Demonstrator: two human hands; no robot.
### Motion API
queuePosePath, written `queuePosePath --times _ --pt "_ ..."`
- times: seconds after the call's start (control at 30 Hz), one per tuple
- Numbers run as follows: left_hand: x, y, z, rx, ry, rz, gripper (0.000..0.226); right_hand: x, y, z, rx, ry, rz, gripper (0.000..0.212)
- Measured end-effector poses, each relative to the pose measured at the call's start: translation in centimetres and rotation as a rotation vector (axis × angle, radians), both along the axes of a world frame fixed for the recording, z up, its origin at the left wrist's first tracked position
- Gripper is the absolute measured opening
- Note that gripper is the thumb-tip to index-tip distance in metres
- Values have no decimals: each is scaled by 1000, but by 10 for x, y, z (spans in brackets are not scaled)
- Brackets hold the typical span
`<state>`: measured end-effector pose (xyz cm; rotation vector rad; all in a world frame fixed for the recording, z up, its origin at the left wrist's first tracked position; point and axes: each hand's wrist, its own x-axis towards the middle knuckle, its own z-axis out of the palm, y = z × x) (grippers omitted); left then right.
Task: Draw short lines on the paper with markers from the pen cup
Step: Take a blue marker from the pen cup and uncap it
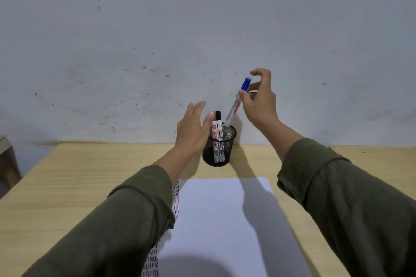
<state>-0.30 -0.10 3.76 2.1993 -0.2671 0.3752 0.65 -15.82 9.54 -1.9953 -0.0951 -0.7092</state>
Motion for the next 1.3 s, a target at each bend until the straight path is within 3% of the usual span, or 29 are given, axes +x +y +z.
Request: queuePosePath --times 0.1,0.23,0.43,0.63,0.83,0.97,1.1,1.2,1.3 --pt "-11 1 31 -221 -26 22 42 -17 2 22 118 -19 61 44" --pt "-42 2 64 -412 117 -151 38 -61 10 26 205 93 315 42" --pt "-98 14 68 -526 217 -260 29 -126 22 8 225 215 435 38" --pt "-141 26 61 -611 222 -230 22 -176 29 15 137 253 519 34" --pt "-165 38 64 -828 186 9 23 -210 25 29 182 408 585 33" --pt "-178 40 67 -947 205 121 26 -219 26 30 256 340 615 37" --pt "-184 37 72 -1006 242 182 24 -222 36 30 492 226 674 36" --pt "-185 33 76 -984 234 130 23 -221 46 28 581 210 691 32" --pt "-187 27 77 -957 238 52 19 -218 56 22 577 194 680 15"
